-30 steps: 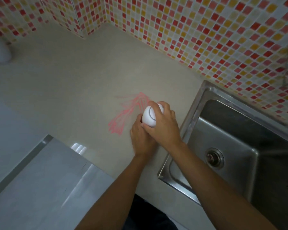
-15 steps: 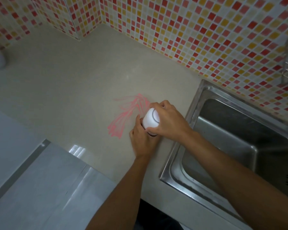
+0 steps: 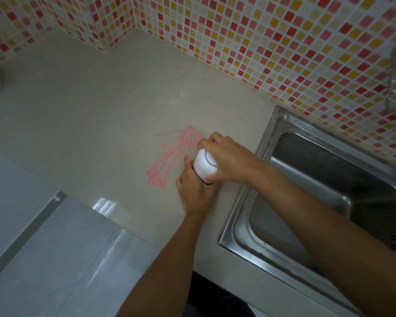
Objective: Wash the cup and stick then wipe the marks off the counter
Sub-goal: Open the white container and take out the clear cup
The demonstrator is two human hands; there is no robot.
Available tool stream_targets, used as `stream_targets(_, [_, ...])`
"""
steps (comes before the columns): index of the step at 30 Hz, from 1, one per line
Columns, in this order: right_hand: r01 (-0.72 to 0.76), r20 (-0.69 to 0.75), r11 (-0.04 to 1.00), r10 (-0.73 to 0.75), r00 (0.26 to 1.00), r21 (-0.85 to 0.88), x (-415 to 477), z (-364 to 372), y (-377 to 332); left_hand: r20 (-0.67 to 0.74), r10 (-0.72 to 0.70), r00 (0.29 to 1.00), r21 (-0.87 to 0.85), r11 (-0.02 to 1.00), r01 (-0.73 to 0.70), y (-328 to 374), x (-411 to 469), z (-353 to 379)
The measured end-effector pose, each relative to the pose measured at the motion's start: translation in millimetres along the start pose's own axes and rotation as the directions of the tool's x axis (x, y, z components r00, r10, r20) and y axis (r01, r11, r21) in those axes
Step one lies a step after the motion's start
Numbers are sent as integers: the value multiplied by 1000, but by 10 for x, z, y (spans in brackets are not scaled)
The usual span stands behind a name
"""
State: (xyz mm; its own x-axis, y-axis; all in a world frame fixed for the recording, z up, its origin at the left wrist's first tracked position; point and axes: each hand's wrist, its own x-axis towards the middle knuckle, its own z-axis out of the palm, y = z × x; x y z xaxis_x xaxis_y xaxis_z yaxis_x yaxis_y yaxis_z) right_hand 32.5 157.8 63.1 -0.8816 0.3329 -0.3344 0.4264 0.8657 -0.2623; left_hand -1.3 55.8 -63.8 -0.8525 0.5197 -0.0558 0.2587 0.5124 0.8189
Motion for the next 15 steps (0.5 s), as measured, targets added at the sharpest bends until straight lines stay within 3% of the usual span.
stream_targets(7, [116,83,986,-106,991,-124,-50,-187,-15,-11,42,999,8,999,-42,27,-33,-27])
stream_targets(15, [92,3,996,-92,996,-10,-223,-472,63,15,79,997,89,993,-80,27,-54,-52])
